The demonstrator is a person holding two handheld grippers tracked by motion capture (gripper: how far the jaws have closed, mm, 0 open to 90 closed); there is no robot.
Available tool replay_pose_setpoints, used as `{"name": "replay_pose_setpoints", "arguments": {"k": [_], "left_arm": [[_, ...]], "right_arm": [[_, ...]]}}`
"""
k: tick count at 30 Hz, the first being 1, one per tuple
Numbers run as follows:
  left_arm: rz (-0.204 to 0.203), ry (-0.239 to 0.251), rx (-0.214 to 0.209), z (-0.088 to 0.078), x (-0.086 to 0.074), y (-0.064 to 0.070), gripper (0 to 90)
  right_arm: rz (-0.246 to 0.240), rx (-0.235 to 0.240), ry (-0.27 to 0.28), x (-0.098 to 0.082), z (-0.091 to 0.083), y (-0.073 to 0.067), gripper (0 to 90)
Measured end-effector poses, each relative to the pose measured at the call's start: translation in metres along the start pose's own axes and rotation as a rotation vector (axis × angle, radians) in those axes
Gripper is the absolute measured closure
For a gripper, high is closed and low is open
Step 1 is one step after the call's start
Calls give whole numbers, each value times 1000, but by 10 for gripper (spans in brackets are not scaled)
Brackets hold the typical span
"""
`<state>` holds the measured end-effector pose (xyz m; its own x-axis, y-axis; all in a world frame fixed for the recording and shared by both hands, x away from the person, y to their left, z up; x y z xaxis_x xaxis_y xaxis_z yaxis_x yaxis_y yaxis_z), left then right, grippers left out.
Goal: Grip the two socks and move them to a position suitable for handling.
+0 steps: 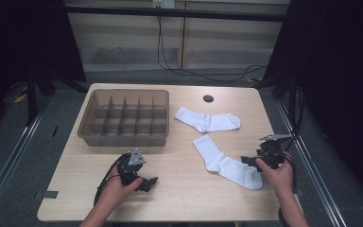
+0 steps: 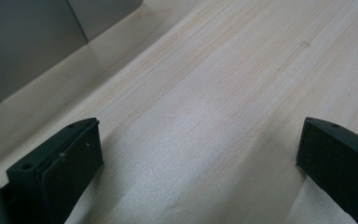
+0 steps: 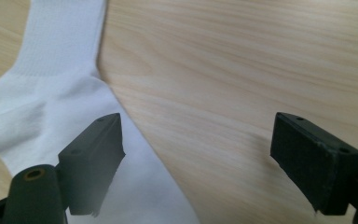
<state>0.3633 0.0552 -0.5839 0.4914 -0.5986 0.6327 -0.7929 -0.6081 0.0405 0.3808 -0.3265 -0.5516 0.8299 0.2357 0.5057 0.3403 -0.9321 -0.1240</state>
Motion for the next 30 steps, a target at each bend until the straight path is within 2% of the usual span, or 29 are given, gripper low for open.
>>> {"name": "replay_pose_setpoints", "arguments": {"k": [2, 6, 11, 12, 17, 22, 24, 25, 27, 28, 29, 30], "left_arm": [[0, 0, 0, 0, 0, 0, 0], [2, 1, 0, 0, 0, 0, 0], [-2, 3, 1, 0, 1, 0, 0], [-2, 1, 1, 0, 1, 0, 0], [-3, -18, 2, 0, 1, 0, 0], [-15, -39, 12, 0, 1, 0, 0], [-15, -38, 14, 0, 1, 0, 1], [-14, -59, 11, -1, 0, 1, 2], [-14, -71, 7, -3, 0, 1, 18], [-19, -67, 15, -3, 1, 1, 36], [-19, -67, 15, -3, 1, 1, 69], [-25, -73, 14, -5, 1, 1, 69]], "right_arm": [[-15, 8, -13, 2, 2, -5, 170], [-57, 11, 0, 8, 2, -14, 171], [-88, 16, -34, 8, 6, -22, 181], [-107, 20, -37, 9, 6, -27, 216], [-172, 62, -39, 15, 4, -47, 270], [-227, 100, -31, 21, 2, -67, 393], [-238, 104, -31, 22, 4, -71, 411], [-258, 105, -53, 23, 10, -80, 422], [-276, 101, -91, 24, 18, -89, 425], [-282, 115, -107, 25, 22, -93, 443], [-293, 116, -130, 25, 27, -97, 449], [-293, 116, -130, 25, 27, -97, 449]]}}
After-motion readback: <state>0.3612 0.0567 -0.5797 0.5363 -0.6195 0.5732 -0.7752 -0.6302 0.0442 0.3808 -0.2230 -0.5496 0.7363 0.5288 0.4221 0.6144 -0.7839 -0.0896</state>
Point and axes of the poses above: each handheld gripper's, and its own axes: z roughly forward along the jaws, x roughly out of its top, y roughly to its right, the point moved 10 cm from there along z, roughly forward along the jaws, and after that the axes turned 6 degrees about -y, right-handed, at the moved point
